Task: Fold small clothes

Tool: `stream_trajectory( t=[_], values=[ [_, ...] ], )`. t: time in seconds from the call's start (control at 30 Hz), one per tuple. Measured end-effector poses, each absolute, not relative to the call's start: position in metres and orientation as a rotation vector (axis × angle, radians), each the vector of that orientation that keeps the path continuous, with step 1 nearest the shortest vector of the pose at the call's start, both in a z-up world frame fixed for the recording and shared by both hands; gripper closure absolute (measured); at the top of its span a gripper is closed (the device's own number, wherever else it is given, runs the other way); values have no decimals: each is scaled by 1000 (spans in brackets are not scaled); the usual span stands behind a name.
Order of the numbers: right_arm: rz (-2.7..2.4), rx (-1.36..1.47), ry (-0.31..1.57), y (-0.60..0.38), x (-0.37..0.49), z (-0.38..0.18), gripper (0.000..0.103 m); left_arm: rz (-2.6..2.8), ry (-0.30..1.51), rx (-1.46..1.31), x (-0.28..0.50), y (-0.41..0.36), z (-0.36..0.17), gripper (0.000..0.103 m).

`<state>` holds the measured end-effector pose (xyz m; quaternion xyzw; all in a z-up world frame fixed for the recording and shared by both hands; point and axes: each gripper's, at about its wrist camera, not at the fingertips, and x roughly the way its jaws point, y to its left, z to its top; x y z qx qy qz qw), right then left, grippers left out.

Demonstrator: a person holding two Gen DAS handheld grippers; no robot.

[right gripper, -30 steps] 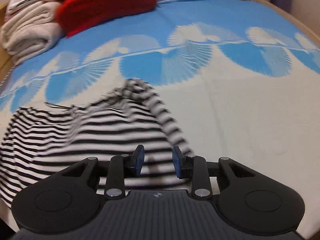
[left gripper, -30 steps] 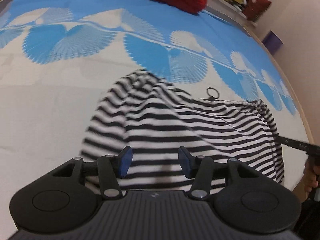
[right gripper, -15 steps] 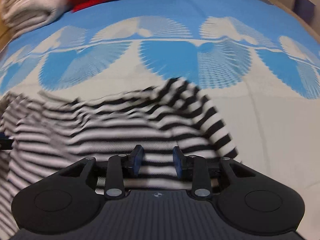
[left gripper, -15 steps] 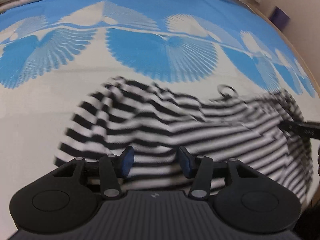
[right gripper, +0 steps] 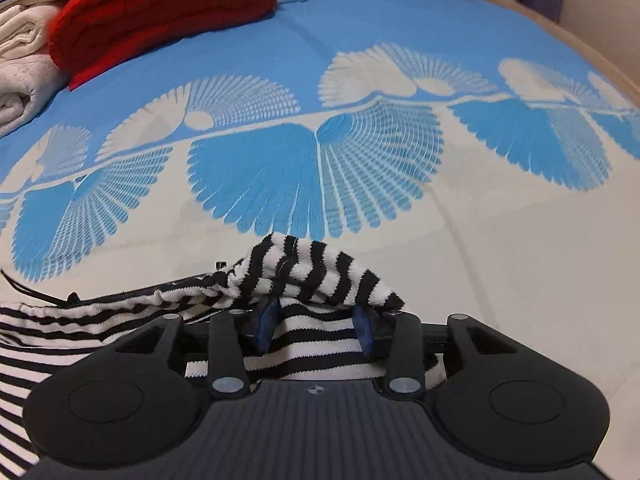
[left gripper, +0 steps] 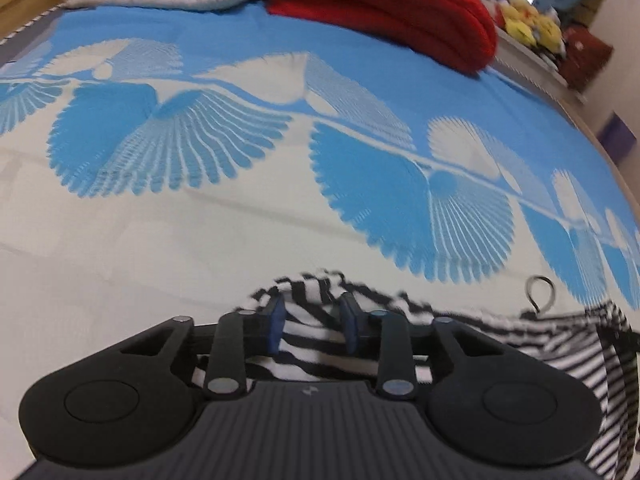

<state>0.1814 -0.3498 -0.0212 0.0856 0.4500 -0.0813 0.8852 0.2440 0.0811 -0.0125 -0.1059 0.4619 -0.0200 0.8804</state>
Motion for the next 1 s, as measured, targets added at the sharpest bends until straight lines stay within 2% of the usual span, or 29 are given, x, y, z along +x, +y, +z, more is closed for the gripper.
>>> stream_trajectory(
  t=[0.1, 0.13, 0.17, 0.5, 0.7, 0.77, 0.83, 0.9, 1.0],
  values=[
    [-188, 172, 914, -348, 183, -19, 62, -23, 963, -228, 247, 86, -11, 69],
    [-191, 172, 913, -348, 185, -20, 62, -14, 983, -211, 248, 86, -11, 58],
    [-189, 176, 919, -348, 185, -20, 62, -14, 1005, -199, 248, 85, -11, 56],
    [-97, 111, 907, -345, 144, 12, 61, -256, 977, -101, 184, 91, 40, 54],
    [35, 122, 939, -356, 86, 27, 61, -414, 1066, 14, 127, 96, 31, 53],
    [61, 104, 974, -359, 69, 24, 61, -487, 1122, 24, 111, 99, 17, 49],
    [63, 54, 1035, -364, 54, 15, 61, -472, 1205, 99, 100, 100, -8, 39],
    [33, -32, 1159, -369, 41, -7, 61, -432, 1222, 155, 91, 102, -19, 32],
    [-26, -121, 1140, -376, 25, -8, 57, -342, 1121, 102, 84, 103, 12, 40]
  ],
)
